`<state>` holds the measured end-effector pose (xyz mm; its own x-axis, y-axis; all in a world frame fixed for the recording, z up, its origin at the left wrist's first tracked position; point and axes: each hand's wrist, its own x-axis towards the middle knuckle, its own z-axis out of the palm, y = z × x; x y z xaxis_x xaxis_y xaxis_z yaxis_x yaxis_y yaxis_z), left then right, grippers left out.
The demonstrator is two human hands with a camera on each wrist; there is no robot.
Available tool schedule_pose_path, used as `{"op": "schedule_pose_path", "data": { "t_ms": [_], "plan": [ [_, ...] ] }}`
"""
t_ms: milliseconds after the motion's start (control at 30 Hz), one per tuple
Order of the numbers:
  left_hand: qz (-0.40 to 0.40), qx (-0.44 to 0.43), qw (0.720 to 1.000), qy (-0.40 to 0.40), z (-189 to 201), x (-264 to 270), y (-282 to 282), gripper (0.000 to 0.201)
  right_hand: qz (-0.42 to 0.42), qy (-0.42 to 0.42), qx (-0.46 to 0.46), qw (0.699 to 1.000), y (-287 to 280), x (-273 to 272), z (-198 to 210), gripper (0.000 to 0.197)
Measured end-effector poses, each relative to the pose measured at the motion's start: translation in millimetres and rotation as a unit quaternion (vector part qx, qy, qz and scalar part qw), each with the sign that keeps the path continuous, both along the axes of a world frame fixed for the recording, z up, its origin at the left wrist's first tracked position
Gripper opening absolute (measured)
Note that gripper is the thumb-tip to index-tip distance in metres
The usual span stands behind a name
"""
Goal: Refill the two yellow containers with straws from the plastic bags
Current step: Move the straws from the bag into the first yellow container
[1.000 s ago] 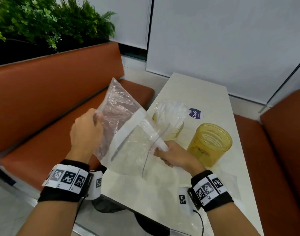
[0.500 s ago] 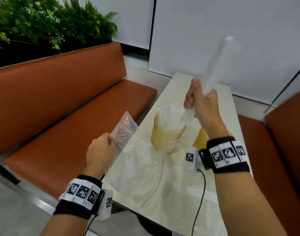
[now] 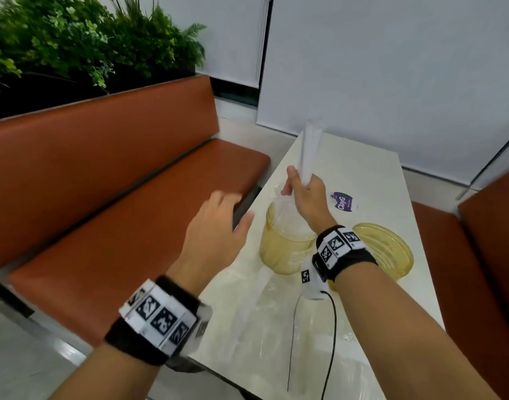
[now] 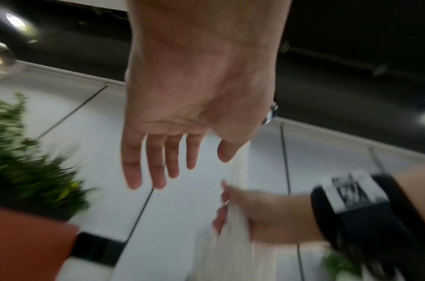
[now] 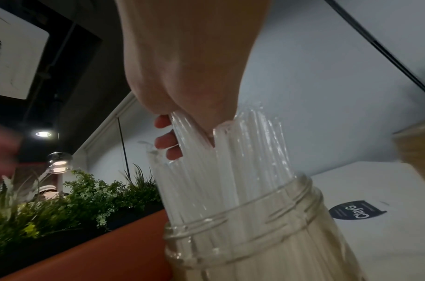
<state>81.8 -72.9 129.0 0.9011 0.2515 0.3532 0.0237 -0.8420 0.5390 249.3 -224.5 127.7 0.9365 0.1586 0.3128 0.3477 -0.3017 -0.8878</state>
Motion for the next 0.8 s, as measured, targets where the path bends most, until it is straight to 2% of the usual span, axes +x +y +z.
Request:
{"op": "schedule_pose_path", "data": {
  "t_ms": [67,133,200,233,300,433,467,533,567,667,733,800],
  "plan": [
    [-0.068,-0.008,0.991,-0.119,43.9,21.3,-11.4,0.047,-0.004,0.002,-0.002,1.000,-0.5,-2.4,0.8,0.050],
    [-0.126,0.012,0.968,-0.215,80.8,46.8,-28.7,0.051,-0.001,0.003,-0.002,1.000,-0.9,-8.9,6.0,0.045],
    [-0.170,0.021,0.953,-0.249,106.3,74.0,-46.0,0.057,0.002,-0.001,-0.014,1.000,0.0,-15.3,9.4,0.051],
    [-0.183,0.022,0.954,-0.237,113.8,88.2,-53.8,0.057,-0.001,0.003,-0.019,1.000,0.5,-17.7,11.2,0.054],
    [-0.197,0.039,0.963,-0.181,117.6,116.3,-65.6,0.044,-0.009,0.017,-0.031,0.999,2.2,-22.3,16.9,0.055],
    [-0.187,0.113,0.972,-0.085,101.9,154.3,-70.8,0.028,-0.034,0.011,-0.097,0.995,-3.0,-18.2,25.7,0.050],
    [-0.189,0.138,0.970,-0.060,95.7,158.5,-70.8,0.025,-0.038,-0.004,-0.093,0.995,-7.0,-14.8,25.9,0.046],
    [-0.204,0.165,0.965,-0.021,80.7,161.8,-71.1,0.023,-0.039,-0.025,-0.107,0.993,-15.4,-11.2,29.4,0.024],
    [-0.216,0.157,0.964,-0.015,73.8,161.0,-71.1,0.024,-0.033,-0.018,-0.125,0.991,-21.5,-10.6,31.7,0.017],
    [-0.234,0.114,0.966,0.003,56.6,156.3,-73.1,0.039,-0.004,0.051,-0.147,0.988,-47.1,-5.1,32.3,0.043],
    [-0.247,0.100,0.963,0.046,44.2,153.9,-77.7,0.045,-0.009,0.033,-0.139,0.990,-60.0,-2.9,29.0,0.035],
    [-0.260,0.085,0.957,0.095,28.8,153.0,-81.1,0.053,-0.061,-0.018,-0.123,0.990,-63.3,-1.4,21.7,0.030]
  ]
}}
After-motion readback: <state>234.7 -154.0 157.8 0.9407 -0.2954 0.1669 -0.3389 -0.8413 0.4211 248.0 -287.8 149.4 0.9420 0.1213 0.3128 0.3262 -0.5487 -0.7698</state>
